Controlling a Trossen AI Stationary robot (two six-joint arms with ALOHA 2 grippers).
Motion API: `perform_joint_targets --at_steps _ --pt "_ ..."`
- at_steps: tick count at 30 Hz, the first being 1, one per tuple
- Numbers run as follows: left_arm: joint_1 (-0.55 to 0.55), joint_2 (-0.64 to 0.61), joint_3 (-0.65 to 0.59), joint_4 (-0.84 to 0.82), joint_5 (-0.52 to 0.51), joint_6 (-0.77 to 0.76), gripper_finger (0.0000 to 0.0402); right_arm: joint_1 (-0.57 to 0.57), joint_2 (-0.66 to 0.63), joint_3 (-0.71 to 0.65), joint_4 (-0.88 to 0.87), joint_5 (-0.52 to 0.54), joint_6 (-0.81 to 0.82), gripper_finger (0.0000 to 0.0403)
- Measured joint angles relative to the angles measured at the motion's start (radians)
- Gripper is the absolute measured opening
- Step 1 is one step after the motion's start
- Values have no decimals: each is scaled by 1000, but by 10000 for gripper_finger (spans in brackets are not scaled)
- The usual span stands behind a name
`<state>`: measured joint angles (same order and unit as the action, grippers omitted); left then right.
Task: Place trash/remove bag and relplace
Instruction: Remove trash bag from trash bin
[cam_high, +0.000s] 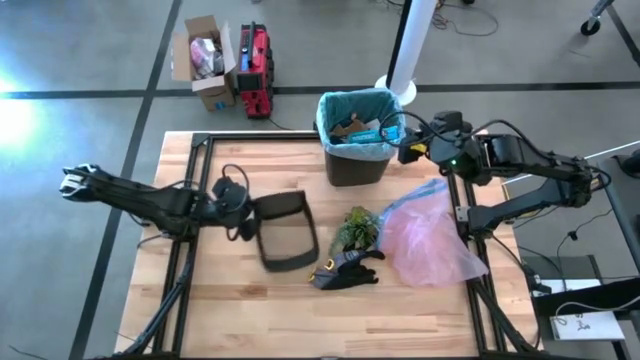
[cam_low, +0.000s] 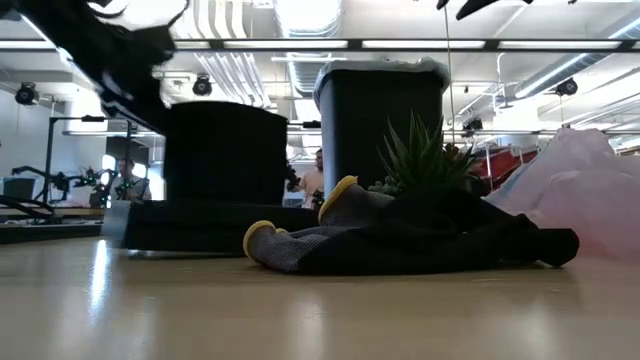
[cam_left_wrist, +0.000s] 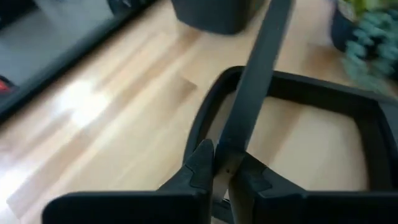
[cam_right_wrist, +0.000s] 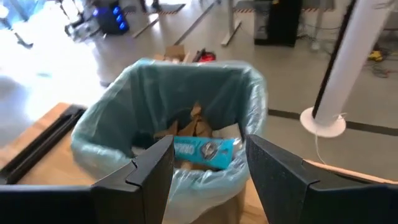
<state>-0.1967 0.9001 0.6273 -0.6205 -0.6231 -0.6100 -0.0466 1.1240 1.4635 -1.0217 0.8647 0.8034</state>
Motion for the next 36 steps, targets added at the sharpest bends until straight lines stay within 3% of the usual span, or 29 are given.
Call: perform_joint_targets --at_steps 5,9,14,19,25,30,36 --pt "-12 -112 0 -107 113 -38 20 -46 0 -3 2 82 73 186" --pt "-12 -153 0 -115 145 -72 67 -117 14 -7 9 83 85 186" --pt "-12 -167 0 -126 213 -59 140 -227 61 -10 9 6 81 186" --pt "-12 -175 24 -124 299 -54 211 -348 121 -10 10 -107 61 186" --pt "-19 -176 155 -121 320 30 273 -431 189 -10 8 -313 2 186" --pt "-19 -166 273 -116 286 84 291 -426 207 -9 22 -430 7 186" --pt "-19 -141 345 -47 198 148 280 -356 215 -9 114 -643 -20 186"
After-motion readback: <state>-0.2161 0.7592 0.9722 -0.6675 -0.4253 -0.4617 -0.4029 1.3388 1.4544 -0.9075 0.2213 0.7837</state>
